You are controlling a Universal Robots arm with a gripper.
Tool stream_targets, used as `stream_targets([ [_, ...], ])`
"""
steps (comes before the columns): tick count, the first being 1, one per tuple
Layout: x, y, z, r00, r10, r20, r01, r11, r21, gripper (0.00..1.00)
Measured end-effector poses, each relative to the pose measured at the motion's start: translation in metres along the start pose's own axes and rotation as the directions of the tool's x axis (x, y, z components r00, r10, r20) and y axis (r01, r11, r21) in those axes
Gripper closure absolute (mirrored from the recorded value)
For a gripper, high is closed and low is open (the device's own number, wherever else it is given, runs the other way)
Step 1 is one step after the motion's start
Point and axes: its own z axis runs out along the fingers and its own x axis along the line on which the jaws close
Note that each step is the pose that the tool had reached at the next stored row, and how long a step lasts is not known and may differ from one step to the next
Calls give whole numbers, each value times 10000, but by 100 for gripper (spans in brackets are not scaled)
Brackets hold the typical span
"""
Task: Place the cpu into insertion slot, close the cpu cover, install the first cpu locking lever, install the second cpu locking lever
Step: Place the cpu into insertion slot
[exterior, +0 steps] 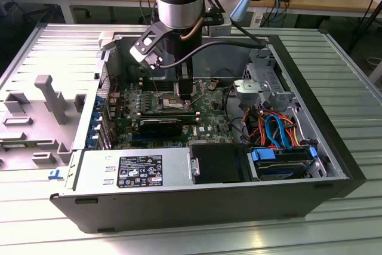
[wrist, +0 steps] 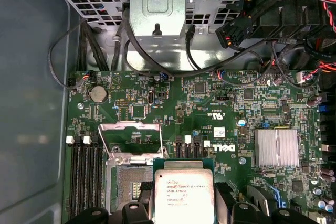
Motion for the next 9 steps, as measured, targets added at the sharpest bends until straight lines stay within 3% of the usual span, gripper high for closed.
stream_targets([
  [9,-1,-2,22,10000,0,0,0,10000,0,45],
])
